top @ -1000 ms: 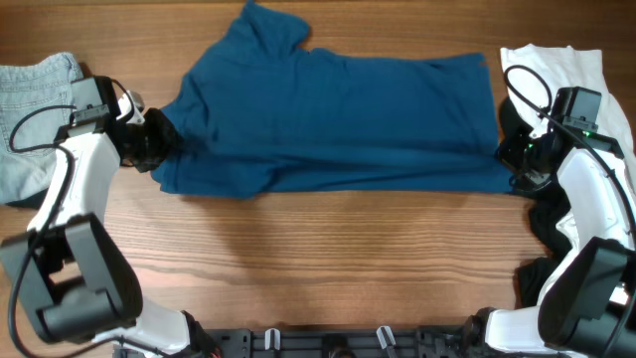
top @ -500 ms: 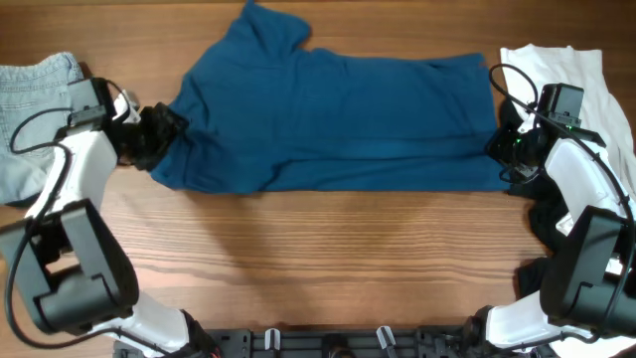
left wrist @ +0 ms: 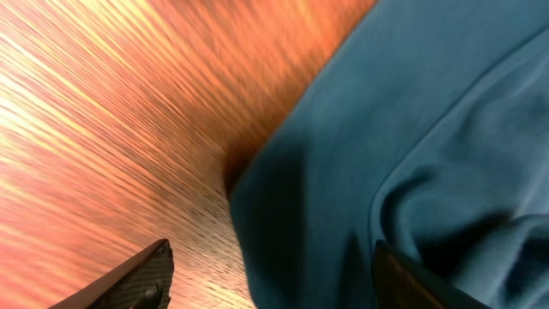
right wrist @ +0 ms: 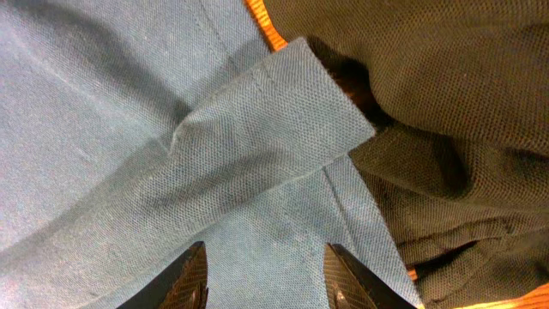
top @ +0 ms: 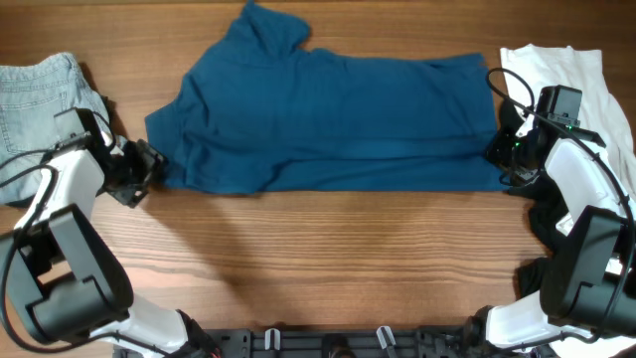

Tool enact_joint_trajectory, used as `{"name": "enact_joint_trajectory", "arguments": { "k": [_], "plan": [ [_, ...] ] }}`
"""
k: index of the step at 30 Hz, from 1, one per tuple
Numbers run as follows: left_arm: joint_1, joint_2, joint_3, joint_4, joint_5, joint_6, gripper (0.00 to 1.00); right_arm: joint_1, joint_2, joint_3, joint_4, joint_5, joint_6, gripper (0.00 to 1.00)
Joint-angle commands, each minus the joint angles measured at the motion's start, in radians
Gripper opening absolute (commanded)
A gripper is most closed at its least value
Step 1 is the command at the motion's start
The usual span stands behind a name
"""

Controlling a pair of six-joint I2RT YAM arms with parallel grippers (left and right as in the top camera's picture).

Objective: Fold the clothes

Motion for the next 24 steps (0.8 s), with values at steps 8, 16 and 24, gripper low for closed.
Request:
{"name": "enact_joint_trajectory", "arguments": {
  "k": [8, 16, 24],
  "plan": [
    [-0.016, 0.085, -0.012, 0.042, 0.117, -0.029, 0.04, 0.006, 0.013, 0.003, -0.018, 0.016, -0.019, 0.44],
    [0.072, 0.018, 0.047, -0.022, -0.231, -0.028, 0.04, 0.006, 0.013, 0.003, -0.025, 0.016, -0.020, 0.44],
    [0.101, -0.006, 0.087, -0.103, -0.230, 0.038, 0.62, 0.006, 0.017, 0.003, -0.029, 0.016, -0.028, 0.45]
  ]
}}
